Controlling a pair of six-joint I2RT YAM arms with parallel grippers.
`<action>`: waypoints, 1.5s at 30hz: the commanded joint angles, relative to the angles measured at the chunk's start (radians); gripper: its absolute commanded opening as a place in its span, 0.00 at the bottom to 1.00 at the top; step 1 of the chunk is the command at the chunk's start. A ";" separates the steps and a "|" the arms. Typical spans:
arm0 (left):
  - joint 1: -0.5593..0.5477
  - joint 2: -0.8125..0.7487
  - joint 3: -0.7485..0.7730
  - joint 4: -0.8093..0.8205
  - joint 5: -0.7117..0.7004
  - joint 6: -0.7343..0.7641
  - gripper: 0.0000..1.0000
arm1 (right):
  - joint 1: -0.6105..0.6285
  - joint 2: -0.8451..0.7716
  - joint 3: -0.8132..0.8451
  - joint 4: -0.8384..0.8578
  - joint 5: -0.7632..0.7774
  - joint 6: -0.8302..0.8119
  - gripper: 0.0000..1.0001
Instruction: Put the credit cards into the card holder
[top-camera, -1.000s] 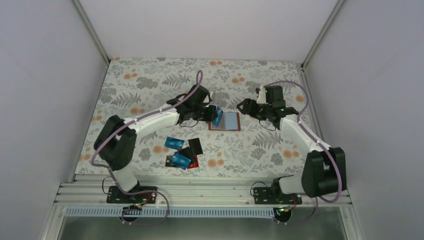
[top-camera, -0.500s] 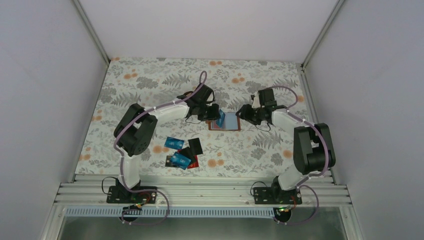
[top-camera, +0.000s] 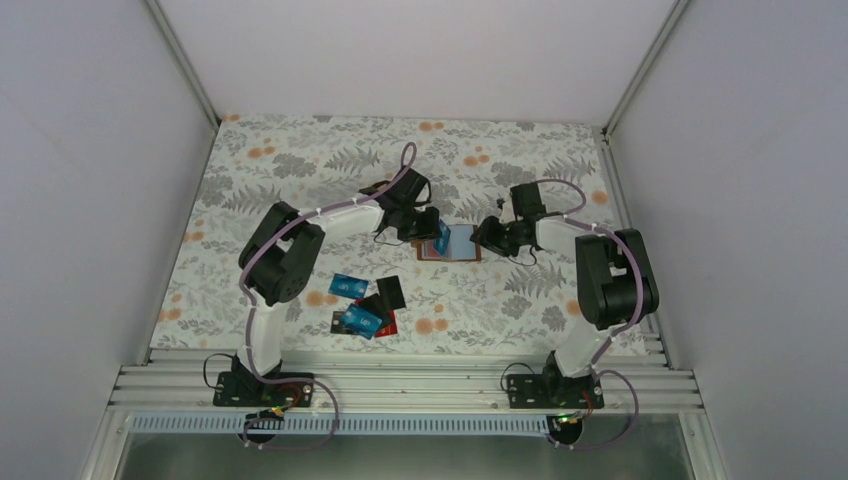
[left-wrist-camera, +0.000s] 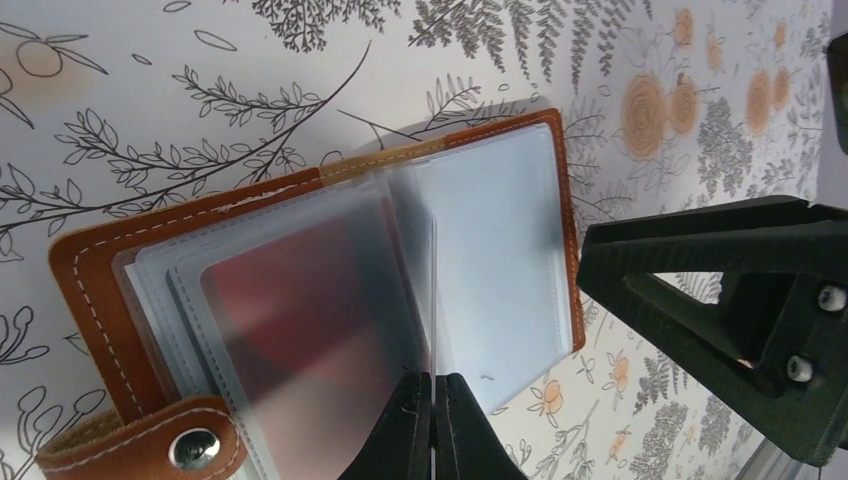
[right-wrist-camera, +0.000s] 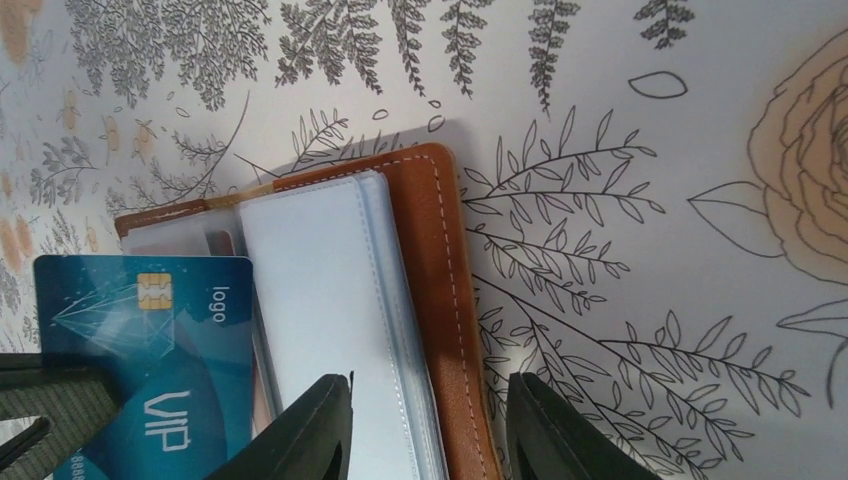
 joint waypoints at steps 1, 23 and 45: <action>0.006 0.028 0.044 -0.044 0.009 -0.003 0.02 | -0.003 0.013 0.017 0.026 -0.011 -0.022 0.40; 0.004 0.081 0.086 -0.076 0.039 0.002 0.02 | -0.002 0.035 -0.022 0.058 -0.053 -0.031 0.26; 0.003 0.103 0.106 -0.042 0.083 0.015 0.02 | -0.003 0.037 -0.073 0.069 -0.042 -0.041 0.23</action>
